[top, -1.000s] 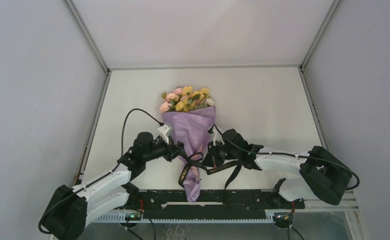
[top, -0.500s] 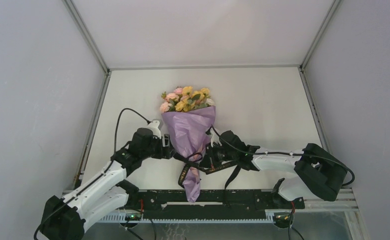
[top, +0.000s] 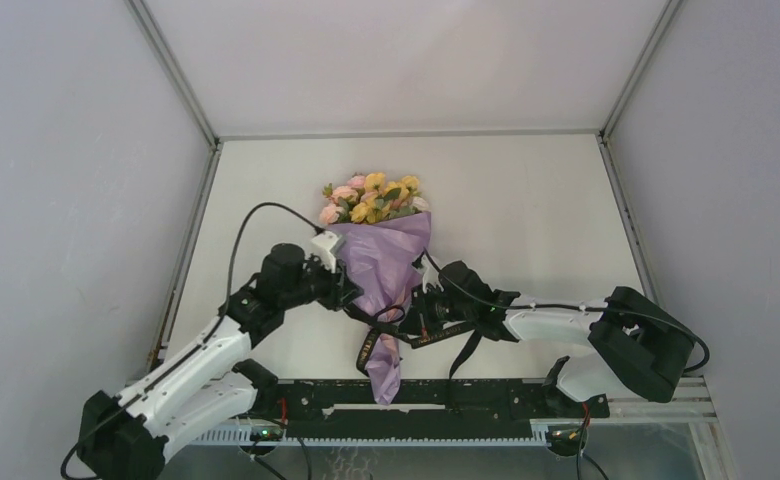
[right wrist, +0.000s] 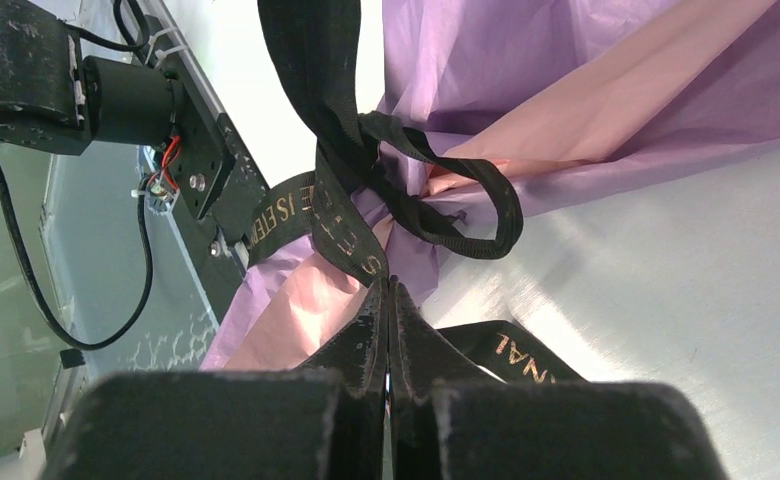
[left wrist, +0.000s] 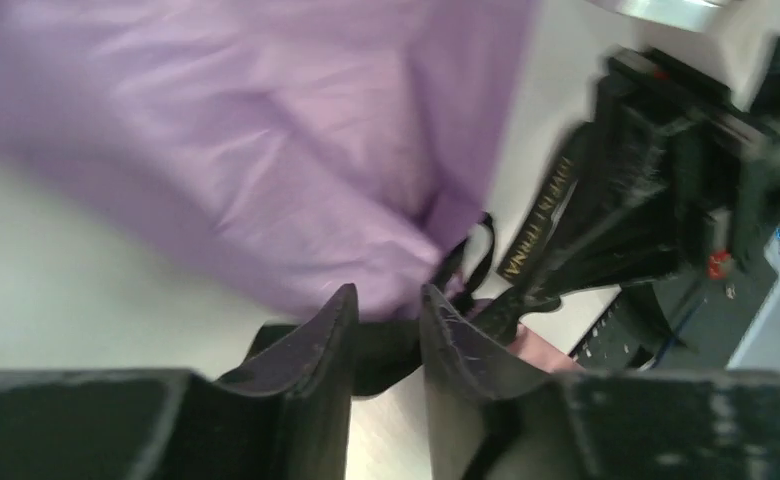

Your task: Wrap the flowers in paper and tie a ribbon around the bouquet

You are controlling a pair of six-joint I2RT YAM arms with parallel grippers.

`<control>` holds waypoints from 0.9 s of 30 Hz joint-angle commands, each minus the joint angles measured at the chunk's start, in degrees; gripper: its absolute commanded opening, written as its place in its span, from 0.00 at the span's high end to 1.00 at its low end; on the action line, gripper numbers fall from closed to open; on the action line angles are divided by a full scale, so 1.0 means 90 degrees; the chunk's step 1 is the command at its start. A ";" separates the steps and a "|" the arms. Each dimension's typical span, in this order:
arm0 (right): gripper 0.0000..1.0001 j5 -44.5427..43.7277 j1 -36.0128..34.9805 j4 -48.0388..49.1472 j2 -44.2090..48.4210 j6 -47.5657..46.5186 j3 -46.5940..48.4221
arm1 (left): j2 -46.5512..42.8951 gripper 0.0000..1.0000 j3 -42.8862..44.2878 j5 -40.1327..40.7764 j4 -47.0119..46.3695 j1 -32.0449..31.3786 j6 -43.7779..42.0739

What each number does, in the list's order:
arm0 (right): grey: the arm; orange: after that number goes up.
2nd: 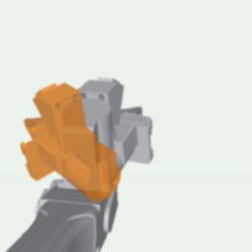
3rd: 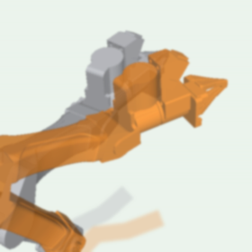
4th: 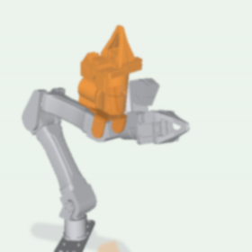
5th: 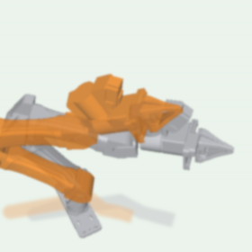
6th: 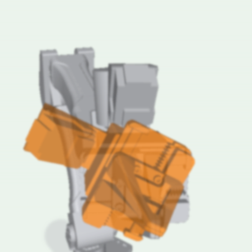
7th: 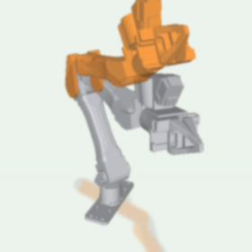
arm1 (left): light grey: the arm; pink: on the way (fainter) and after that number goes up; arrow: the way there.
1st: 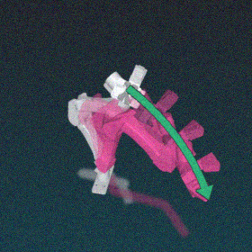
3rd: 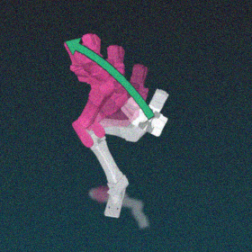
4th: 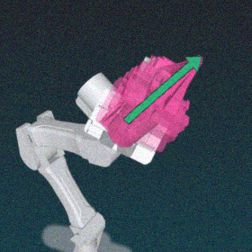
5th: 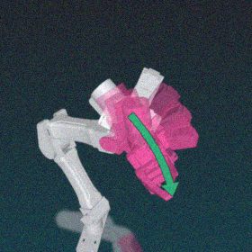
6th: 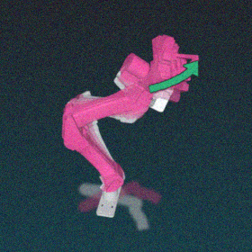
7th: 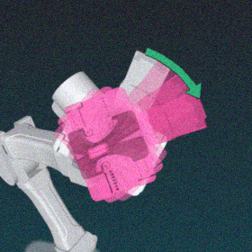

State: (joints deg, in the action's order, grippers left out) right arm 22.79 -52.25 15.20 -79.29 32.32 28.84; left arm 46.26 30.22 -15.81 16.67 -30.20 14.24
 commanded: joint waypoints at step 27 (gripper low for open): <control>1.00 0.0150 0.0139 0.0433 0.0119 0.0202 0.0044 | 0.1814 0.65 -0.0665 -0.0197 -0.2486 -0.1600 -0.1364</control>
State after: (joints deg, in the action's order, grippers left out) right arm 23.33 -51.33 16.10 -79.29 33.58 28.84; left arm 62.26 24.64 -18.79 -2.50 -44.25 2.57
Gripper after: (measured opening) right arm 0.006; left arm 0.381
